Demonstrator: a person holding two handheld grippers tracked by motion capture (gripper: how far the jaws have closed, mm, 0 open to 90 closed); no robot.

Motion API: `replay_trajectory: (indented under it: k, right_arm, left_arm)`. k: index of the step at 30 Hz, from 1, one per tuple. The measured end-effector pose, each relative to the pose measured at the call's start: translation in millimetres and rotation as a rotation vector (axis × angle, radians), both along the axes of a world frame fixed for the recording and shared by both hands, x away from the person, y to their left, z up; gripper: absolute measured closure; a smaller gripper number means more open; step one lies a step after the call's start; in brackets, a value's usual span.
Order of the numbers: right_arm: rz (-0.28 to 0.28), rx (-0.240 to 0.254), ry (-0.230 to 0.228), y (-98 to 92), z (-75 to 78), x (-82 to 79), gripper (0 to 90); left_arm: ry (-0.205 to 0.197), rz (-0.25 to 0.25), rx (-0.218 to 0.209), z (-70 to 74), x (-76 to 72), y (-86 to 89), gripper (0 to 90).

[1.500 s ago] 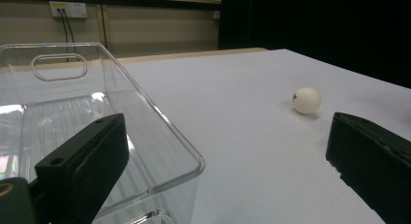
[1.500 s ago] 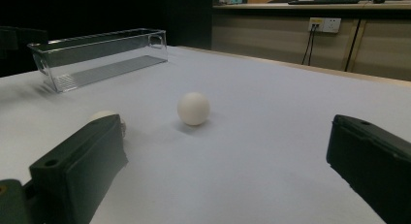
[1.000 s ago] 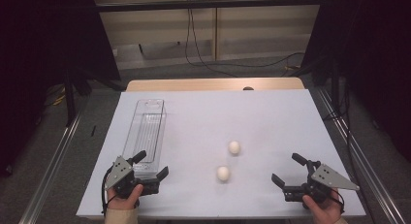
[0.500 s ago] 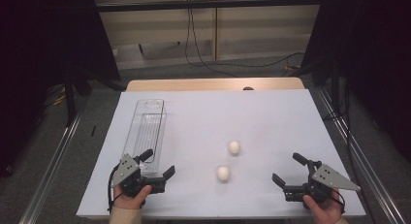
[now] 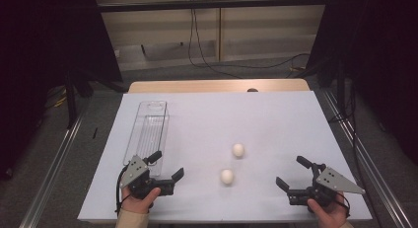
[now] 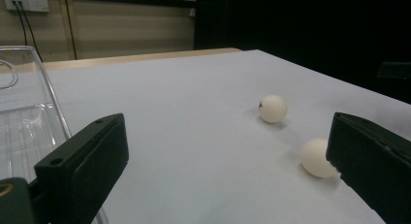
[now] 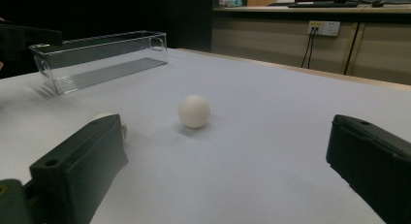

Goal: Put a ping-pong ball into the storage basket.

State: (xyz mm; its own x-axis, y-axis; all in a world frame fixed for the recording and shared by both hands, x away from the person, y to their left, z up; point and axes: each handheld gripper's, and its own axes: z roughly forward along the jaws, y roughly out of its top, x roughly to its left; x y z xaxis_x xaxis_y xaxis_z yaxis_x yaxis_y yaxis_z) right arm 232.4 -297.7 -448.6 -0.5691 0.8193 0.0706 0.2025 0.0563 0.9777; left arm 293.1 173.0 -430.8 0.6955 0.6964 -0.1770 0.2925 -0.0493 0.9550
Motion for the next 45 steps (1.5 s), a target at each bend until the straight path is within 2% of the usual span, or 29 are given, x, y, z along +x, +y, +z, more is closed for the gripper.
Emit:
replay_trajectory:
  k: [34,38,45]
  right_arm:
    - [0.003,-0.004,-0.003,-0.2,0.1,-0.5,0.2]
    - [0.004,-0.002,-0.002,-0.1,0.0,-0.4,0.2]
    - [0.005,-0.004,-0.002,0.1,0.1,-0.5,0.2]
  left_arm:
    - [0.024,-0.056,0.023,-0.6,5.3,-26.6,1.7]
    - [0.022,-0.064,0.039,-1.0,6.1,-30.1,1.7]
    - [0.026,-0.072,0.044,-0.9,7.1,-35.6,1.7]
